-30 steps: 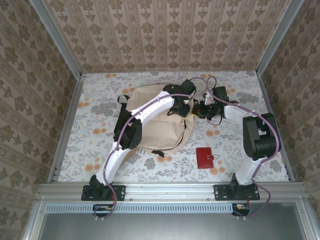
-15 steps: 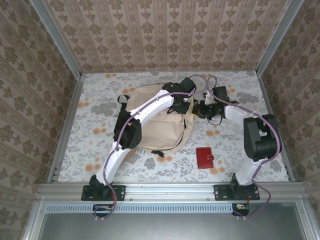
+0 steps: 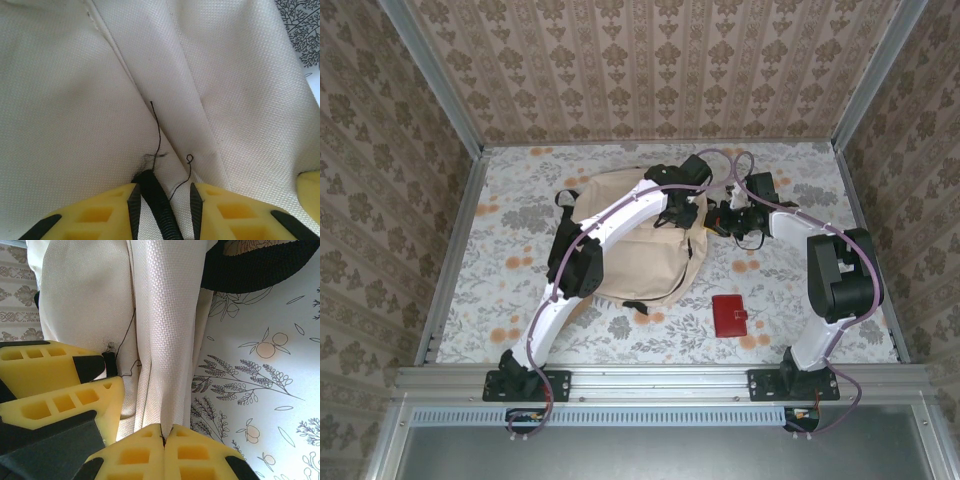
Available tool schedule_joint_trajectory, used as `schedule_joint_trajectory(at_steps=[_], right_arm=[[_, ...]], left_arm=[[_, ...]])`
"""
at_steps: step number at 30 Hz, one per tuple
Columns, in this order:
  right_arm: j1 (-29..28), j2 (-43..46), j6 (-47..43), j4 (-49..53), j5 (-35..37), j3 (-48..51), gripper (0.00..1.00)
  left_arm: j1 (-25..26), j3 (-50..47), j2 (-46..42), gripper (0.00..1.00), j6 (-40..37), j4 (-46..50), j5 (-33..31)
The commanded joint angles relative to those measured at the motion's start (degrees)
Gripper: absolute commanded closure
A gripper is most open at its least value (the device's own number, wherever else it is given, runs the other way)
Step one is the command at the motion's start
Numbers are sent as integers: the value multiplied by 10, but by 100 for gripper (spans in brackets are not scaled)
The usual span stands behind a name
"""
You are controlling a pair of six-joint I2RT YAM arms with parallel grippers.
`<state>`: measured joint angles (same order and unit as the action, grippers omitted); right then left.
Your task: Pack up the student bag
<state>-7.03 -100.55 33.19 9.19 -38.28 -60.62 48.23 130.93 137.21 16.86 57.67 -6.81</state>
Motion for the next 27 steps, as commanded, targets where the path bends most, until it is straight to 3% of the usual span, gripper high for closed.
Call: schedule_joint_trajectory(at_steps=[1, 7, 15, 19, 25, 27], right_arm=[[-4, 21, -5, 3, -29, 1, 100], [-4, 21, -3, 2, -30, 1, 100], [-5, 23, -1, -1, -34, 1, 100], [-5, 23, -2, -1, -34, 3, 100], [-5, 23, -1, -1, -34, 3, 100], [-5, 22, -1, -1, -34, 3, 100]], left_arm=[[-4, 6, 4, 66, 7, 19, -21], [-11, 12, 14, 65, 48, 53, -76], [-21, -19, 10, 58, 56, 0, 102], [-24, -17, 15, 56, 81, 2, 92], [-28, -19, 23, 66, 98, 6, 106], [-27, -16, 23, 74, 99, 3, 104]])
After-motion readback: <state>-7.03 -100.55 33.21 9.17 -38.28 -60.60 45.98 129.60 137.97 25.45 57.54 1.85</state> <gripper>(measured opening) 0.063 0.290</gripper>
